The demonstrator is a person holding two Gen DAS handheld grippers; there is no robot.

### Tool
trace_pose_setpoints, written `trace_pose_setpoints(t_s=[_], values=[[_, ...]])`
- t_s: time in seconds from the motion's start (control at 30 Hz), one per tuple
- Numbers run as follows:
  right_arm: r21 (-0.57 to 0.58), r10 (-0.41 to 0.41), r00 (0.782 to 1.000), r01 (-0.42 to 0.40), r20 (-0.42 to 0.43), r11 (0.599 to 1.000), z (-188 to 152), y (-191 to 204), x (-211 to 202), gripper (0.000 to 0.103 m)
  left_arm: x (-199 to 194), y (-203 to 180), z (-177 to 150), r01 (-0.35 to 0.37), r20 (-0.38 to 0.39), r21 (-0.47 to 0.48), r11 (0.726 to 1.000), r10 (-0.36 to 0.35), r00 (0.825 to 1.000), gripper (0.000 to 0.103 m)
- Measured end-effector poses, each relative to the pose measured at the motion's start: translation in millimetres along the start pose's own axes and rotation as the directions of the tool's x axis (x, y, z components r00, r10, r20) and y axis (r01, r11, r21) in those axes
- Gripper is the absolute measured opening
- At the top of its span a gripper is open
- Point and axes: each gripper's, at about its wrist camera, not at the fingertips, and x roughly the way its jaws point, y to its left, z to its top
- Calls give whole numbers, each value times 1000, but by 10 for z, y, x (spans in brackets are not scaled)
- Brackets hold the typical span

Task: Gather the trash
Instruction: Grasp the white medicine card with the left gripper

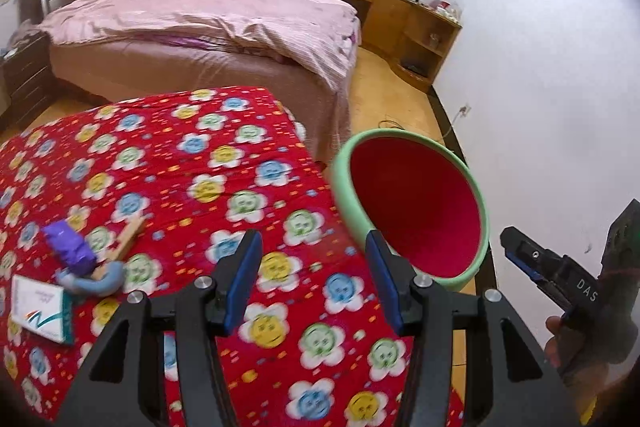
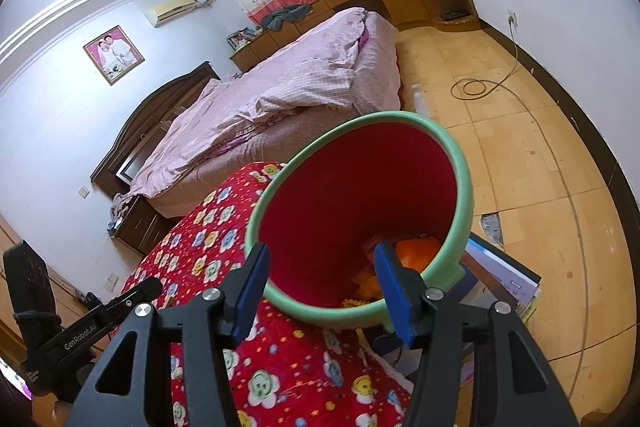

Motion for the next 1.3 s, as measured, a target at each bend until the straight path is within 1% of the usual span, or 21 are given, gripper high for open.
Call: trace_pose_setpoints(t_s=[0.2, 0.4, 0.57, 0.7, 0.87, 0.97, 1.17, 1.3], values=[[-31, 13, 1000, -14, -23, 999, -97, 198, -29, 58, -251, 365, -105, -53, 13, -75, 996, 54, 998, 54], [-68, 35, 998, -38, -50, 997, -202, 457, -60, 59, -487, 762, -247, -118, 13, -149, 982, 121, 993, 54], [-82, 54, 997, -59, -62, 995, -298, 632, -88, 59, -749, 1150, -391, -182, -1, -225, 957, 186, 983, 54], [-88, 61, 995, -67, -73, 994, -369, 762, -59, 59, -906, 1481, -500, -229, -7, -293, 928, 237, 971, 54], [-126, 49, 994, -61, -100, 990, -455, 934, -9, 59, -910, 1885, -662, -223, -32, -393, 892, 229, 973, 54], [-144, 40, 993, -56, -112, 988, -513, 1023, 35, 59, -845, 2039, -730, -225, -54, -428, 875, 224, 973, 54], [-159, 21, 989, -45, -146, 986, -580, 1137, 206, 59, -625, 2251, -697, -216, -73, -465, 859, 206, 976, 54], [-172, 9, 986, -38, -166, 984, -593, 1154, 334, 59, -532, 2345, -589, -213, -47, -466, 859, 216, 975, 54]])
